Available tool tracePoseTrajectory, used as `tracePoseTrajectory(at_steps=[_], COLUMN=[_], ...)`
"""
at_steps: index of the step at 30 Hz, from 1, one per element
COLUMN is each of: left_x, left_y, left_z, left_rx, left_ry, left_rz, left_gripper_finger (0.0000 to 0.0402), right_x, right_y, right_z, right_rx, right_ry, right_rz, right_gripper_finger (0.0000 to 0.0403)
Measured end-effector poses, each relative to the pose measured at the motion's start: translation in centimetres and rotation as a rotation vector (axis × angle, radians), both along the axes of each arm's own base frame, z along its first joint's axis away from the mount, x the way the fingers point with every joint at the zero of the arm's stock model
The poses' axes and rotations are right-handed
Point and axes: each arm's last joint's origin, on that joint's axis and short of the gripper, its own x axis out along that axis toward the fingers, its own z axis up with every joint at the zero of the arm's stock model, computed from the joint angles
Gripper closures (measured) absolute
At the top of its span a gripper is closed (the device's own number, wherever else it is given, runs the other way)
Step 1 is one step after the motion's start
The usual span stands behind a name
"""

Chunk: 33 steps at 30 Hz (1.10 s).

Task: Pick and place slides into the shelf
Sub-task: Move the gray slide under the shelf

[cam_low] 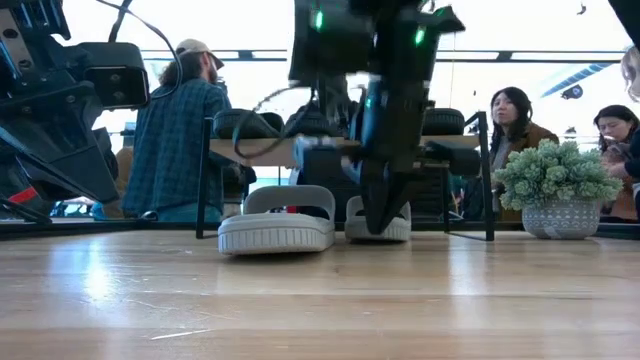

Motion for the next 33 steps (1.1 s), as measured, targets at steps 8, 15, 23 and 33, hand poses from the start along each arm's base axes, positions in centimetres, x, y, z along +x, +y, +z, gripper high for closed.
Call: tracePoseTrajectory(at_steps=[8, 15, 23, 33], left_x=[0.0, 0.7, 4.0, 7.8], left_y=[0.0, -0.5, -2.7, -4.8], left_z=[0.0, 0.3, -1.4, -0.9], left_rx=[0.025, -0.039, -0.007, -0.004], left_ry=[-0.005, -0.07, -0.085, -0.042], left_rz=[-0.022, -0.04, -0.117, -0.005], left_gripper_finger=[0.0393, 0.0393, 0.0393, 0.0401], right_x=[-1.6, -3.5, -6.8, -10.4], right_y=[8.0, 11.8, 12.8, 15.9], right_z=[3.1, 2.4, 3.8, 3.6], right_rx=[0.22, 0.239, 0.14, 0.114], right_ry=[-0.123, -0.179, -0.101, -0.055], right_rz=[0.075, -0.102, -0.207, -0.025], right_gripper_finger=[0.0392, 0.0392, 0.0392, 0.0395])
